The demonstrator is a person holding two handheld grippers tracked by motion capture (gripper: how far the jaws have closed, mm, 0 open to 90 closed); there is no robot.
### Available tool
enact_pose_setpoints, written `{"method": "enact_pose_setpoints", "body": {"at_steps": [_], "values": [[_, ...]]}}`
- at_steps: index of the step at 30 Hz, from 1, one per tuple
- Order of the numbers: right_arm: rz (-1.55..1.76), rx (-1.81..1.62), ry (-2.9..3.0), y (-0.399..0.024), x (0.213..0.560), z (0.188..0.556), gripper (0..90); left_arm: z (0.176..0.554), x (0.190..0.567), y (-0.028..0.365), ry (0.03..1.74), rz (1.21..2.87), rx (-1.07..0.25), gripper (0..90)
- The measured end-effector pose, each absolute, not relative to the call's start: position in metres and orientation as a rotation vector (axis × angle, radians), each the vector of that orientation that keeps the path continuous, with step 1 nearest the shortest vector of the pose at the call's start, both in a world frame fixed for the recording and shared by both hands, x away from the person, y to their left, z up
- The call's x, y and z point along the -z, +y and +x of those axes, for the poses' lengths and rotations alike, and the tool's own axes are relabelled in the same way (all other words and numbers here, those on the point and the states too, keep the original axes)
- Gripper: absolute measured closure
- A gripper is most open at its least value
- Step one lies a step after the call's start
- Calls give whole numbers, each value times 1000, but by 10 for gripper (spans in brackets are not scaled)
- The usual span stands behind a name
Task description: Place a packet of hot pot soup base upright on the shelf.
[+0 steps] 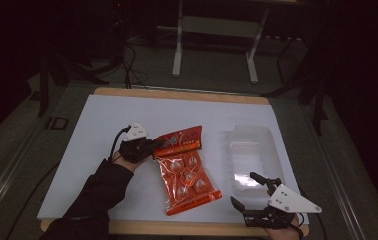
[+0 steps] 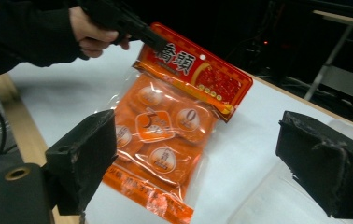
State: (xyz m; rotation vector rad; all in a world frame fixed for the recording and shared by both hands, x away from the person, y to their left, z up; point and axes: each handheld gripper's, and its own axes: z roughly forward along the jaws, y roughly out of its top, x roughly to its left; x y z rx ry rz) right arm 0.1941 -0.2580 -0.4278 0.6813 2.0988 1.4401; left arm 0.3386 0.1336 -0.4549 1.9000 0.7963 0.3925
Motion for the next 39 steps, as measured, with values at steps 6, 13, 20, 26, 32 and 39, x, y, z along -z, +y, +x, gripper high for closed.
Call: {"method": "enact_pose_setpoints", "body": {"at_steps": [6,13,20,26,32,39], "values": [[723,-1459,2059,-262,425,194,118,327,436,131,736,1882,-406,898],[740,-1448,2045,-264,424,195,109,314,415,123,661,1876,-410,898],[752,-1464,2017,-269,422,196,128,304,401,117,612,1859,-409,899],[753,-1464,2005,-271,420,196,128,293,386,110,553,1855,-398,898],[745,-1450,2003,-271,418,196,130,285,378,102,513,1850,-390,898],[736,-1462,2008,-273,413,196,127,277,370,97,479,1834,-381,898]]}}
